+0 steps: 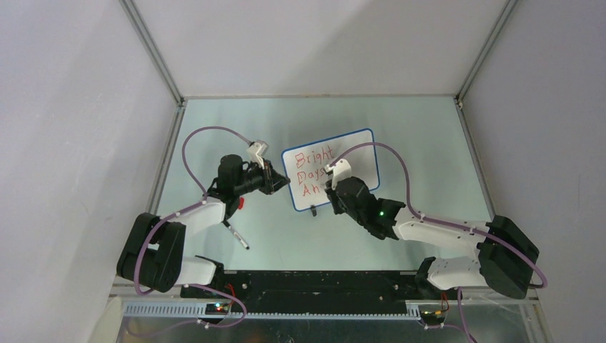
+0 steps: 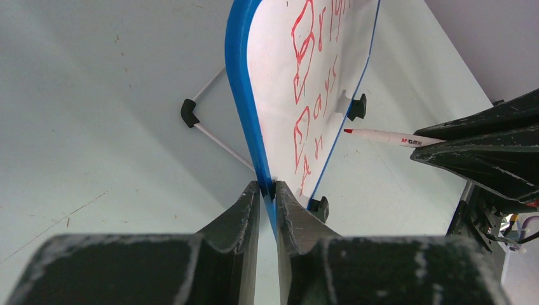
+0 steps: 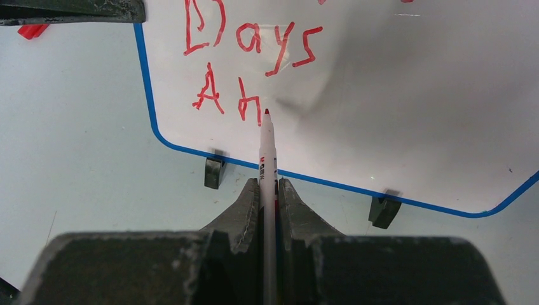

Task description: Write a sentence on the whiteboard

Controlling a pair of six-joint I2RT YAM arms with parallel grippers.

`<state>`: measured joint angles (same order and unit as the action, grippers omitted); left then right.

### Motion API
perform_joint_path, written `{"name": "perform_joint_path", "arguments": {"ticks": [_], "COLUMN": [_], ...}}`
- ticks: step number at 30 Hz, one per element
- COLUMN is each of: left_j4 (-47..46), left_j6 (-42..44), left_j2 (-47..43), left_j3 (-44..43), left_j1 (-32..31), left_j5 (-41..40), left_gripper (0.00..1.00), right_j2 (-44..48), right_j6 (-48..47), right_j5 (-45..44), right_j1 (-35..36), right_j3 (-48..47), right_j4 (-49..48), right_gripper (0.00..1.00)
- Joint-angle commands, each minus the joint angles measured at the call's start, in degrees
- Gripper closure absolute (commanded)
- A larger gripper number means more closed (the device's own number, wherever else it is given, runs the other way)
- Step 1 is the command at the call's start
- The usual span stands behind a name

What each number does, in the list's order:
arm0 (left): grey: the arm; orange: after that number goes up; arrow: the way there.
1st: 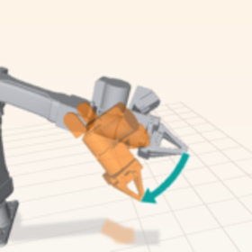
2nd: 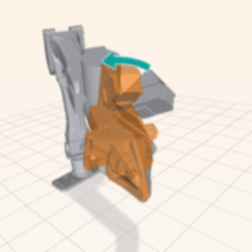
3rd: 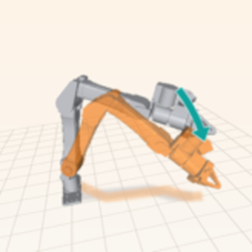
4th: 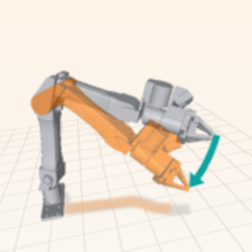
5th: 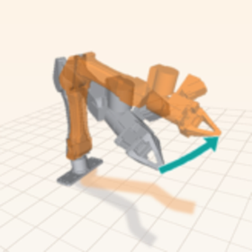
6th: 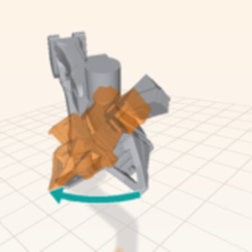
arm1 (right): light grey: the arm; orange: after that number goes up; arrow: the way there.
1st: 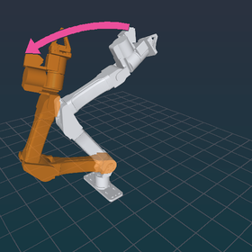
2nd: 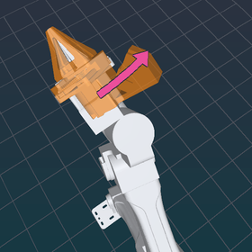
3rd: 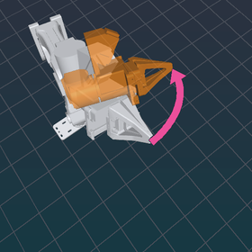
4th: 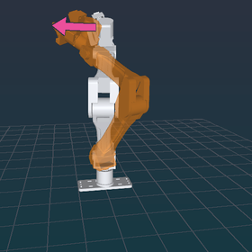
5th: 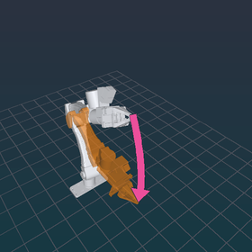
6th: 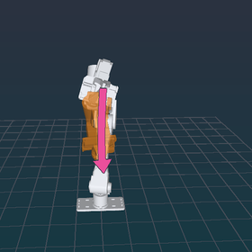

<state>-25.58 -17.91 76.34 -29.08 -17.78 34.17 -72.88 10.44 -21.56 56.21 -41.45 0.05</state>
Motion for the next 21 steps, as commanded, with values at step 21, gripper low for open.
{"name": "perform_joint_path", "arguments": {"ticks": [21], "left_j4": [-1.2], "left_j6": [1.3], "left_j2": [-1.6], "left_j3": [-2.4], "left_j1": [-0.6], "left_j5": [0.2], "left_gripper": [0.82], "right_j2": [-3.7], "right_j6": [0.4], "right_j5": [0.5], "right_j1": [-2.1], "right_j3": [-1.9], "right_j4": [-1.5], "right_gripper": [1.00]}}
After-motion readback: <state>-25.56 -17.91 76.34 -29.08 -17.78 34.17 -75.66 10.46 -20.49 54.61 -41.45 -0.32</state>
